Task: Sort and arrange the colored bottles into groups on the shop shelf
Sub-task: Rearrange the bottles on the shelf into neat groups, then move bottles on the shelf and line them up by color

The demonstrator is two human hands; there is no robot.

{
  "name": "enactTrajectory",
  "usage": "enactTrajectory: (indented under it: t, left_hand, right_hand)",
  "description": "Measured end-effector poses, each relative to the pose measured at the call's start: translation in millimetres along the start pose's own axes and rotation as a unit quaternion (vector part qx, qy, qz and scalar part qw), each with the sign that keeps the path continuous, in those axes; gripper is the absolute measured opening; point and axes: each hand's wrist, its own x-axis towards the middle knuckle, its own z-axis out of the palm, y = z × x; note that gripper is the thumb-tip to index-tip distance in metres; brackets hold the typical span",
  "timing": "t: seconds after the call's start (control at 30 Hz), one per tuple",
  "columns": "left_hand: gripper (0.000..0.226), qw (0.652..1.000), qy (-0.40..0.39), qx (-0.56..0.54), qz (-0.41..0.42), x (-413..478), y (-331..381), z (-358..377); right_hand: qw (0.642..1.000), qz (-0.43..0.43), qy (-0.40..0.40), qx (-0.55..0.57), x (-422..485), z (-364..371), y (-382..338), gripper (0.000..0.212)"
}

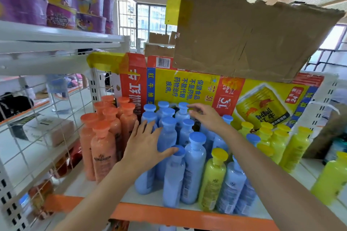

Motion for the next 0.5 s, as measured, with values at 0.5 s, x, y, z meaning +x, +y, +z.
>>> enactTrajectory:
  t: [0.5]
  left_hand:
    - [0.044, 0.964, -0.117, -0.218, 0.097, 3.2, 27.1, -6.6]
  right_hand:
    - [0.965, -0.033, -0.194, -0.176, 25.0, 1.9, 27.5, 0.052]
